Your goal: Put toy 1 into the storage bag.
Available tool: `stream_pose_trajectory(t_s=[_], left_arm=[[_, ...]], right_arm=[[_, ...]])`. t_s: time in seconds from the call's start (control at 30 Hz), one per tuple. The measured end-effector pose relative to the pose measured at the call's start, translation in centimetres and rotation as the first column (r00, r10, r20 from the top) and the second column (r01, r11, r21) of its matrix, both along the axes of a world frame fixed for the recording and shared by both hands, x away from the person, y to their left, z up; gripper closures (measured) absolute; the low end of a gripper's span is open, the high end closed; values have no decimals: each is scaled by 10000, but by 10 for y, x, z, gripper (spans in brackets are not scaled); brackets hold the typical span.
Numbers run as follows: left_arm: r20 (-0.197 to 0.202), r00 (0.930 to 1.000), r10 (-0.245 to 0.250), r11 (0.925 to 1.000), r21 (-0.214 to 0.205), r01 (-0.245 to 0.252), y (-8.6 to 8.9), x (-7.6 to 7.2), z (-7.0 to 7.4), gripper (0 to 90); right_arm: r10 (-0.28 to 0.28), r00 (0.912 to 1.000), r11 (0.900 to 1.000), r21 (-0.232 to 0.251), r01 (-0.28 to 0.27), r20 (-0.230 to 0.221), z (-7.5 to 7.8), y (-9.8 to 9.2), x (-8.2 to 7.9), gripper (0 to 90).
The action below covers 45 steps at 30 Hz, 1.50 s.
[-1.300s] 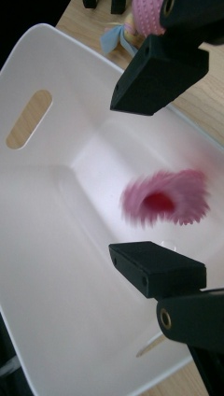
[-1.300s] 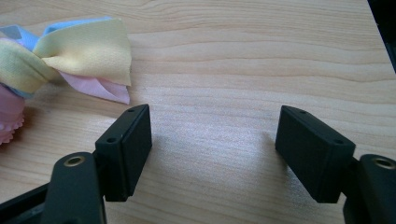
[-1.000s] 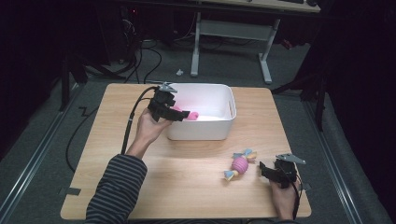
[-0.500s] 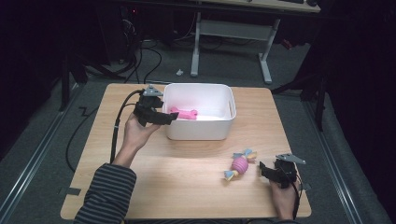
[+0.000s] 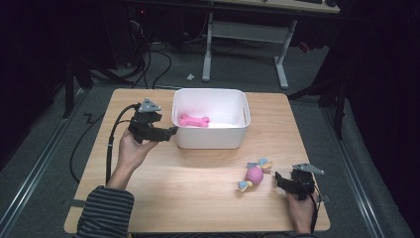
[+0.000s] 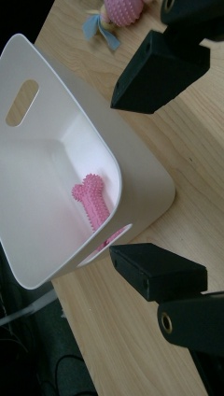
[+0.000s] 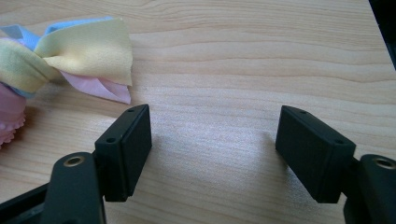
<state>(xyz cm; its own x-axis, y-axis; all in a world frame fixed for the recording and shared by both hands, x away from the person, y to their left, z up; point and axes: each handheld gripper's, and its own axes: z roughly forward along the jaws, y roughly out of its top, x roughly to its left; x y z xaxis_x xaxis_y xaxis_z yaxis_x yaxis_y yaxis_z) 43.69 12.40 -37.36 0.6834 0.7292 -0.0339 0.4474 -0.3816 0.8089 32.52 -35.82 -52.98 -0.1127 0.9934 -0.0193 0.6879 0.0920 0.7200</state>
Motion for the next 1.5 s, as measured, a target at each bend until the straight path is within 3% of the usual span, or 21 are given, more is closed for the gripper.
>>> stream_pose_trajectory(t_s=[0.23,1.07,1.5], left_arm=[[-8,10000,88,10000,-9,-88,8,-10,-6,253],[-256,9982,541,9955,-768,-559,39,-36,-27,257],[-402,9965,726,9942,-760,-755,45,-47,-44,256]], right_arm=[[-2,10000,10000,-3,2,0,0,0,0,272],[2,10000,10000,9,-2,9,0,0,0,272],[1,10000,10000,9,-1,10,0,0,0,272]])
